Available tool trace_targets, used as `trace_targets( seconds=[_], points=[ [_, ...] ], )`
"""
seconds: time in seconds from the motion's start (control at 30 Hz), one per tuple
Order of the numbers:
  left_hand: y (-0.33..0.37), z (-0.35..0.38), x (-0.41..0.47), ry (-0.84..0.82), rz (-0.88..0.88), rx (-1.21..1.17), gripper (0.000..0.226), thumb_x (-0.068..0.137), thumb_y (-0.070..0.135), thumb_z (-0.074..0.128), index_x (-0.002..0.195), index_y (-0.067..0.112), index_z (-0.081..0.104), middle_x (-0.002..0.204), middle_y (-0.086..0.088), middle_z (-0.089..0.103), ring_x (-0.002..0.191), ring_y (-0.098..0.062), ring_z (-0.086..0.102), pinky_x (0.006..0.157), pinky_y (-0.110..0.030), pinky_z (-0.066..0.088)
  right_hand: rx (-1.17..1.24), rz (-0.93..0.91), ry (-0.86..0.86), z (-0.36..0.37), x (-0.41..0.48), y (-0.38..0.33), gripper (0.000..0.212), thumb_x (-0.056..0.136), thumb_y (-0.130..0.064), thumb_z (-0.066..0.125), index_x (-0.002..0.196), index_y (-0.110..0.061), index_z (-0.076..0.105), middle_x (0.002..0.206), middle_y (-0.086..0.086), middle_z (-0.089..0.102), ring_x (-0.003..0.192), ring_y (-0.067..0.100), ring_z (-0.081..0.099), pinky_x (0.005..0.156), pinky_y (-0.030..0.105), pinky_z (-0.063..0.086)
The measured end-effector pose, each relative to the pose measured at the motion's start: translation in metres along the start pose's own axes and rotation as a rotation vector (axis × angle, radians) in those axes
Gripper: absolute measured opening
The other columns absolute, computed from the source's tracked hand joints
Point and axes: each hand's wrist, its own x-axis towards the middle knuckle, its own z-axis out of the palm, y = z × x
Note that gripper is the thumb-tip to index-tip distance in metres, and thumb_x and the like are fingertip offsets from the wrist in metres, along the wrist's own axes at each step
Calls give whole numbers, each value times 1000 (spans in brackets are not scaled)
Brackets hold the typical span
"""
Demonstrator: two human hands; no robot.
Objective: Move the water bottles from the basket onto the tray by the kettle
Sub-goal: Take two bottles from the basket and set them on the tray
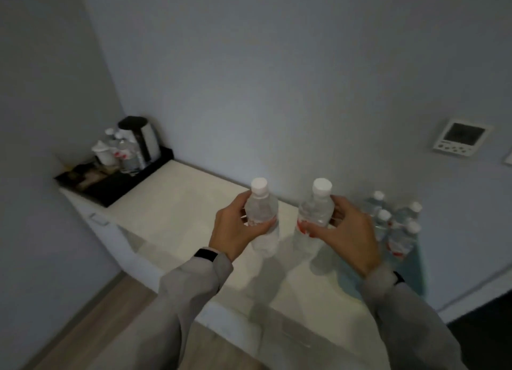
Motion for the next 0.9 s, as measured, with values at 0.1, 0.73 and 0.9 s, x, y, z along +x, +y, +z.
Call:
trace_targets(
  seconds=[0.1, 0.73, 0.9],
  points=[
    [-6, -80, -14, 59, 14, 26, 61, 68, 42, 89, 123, 34, 63, 108, 29, 71, 94, 7, 69, 76, -8, 52, 30, -33, -33, 61, -1, -43, 63, 54, -46, 92, 110, -42, 63, 96, -34, 69, 88, -6, 69, 72, 6, 51],
    [-130, -447, 10, 298, -104, 249, 59, 70, 57, 80, 120, 57, 50, 109, 48, 60, 103, 21, 59, 80, 2, 45, 161, -131, -295, 426, 83, -178, 65, 54, -46, 92, 111, -47, 61, 105, -22, 71, 95, 0, 69, 81, 21, 57],
    [-160, -510, 62, 299, -102, 273, 69, 72, 51, 82, 132, 30, 57, 116, 29, 66, 108, 10, 63, 88, -8, 51, 162, -134, -325, 501, 133, -201, 69, 58, -39, 91, 121, -32, 61, 112, -9, 71, 101, 8, 68, 87, 28, 56]
  ],
)
